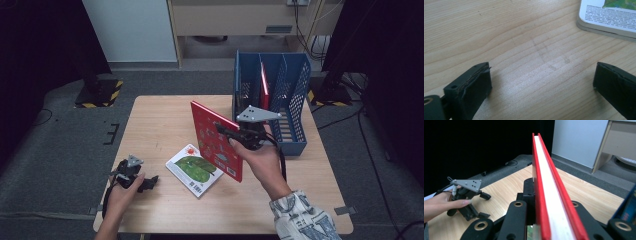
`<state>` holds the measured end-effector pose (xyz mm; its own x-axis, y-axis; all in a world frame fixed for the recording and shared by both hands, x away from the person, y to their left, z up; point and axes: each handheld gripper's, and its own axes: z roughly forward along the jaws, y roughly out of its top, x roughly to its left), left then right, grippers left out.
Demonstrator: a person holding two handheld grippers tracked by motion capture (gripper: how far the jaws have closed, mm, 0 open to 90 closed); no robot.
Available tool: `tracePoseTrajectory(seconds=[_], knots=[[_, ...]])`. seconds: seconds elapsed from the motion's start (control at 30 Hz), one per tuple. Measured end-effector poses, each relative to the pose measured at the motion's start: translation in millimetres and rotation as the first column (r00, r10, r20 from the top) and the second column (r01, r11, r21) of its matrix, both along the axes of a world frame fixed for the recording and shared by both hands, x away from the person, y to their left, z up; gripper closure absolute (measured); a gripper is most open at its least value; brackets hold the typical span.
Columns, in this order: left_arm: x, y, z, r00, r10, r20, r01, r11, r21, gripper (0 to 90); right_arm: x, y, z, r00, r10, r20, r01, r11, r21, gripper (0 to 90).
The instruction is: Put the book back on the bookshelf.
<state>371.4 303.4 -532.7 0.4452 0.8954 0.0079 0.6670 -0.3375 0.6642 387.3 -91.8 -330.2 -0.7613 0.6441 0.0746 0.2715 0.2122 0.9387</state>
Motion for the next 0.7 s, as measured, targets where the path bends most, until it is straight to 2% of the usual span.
tracePoseTrajectory(seconds=[0.07,0.27,0.7], knots=[[-1.7,0.5,-1.5,0.9999,0.003,0.016,-0.003,1.0,-0.009,0.0,-3.2,-6.3,-1.1,1.0,-0.002,-0.002,0.002,1.0,0.002,79.2],[-2.5,0.2,-3.4,0.9994,0.006,0.034,-0.006,0.9997,-0.022,0.0,-7.6,-26.0,-3.5,0.9996,-0.028,-0.005,0.028,0.9995,0.014,79.2],[-2.9,0.3,-3.6,0.9993,0.004,0.036,-0.004,0.9998,-0.021,0.0,-19.2,-62.1,-8.6,0.9969,-0.077,-0.014,0.077,0.9969,0.011,79.2]])
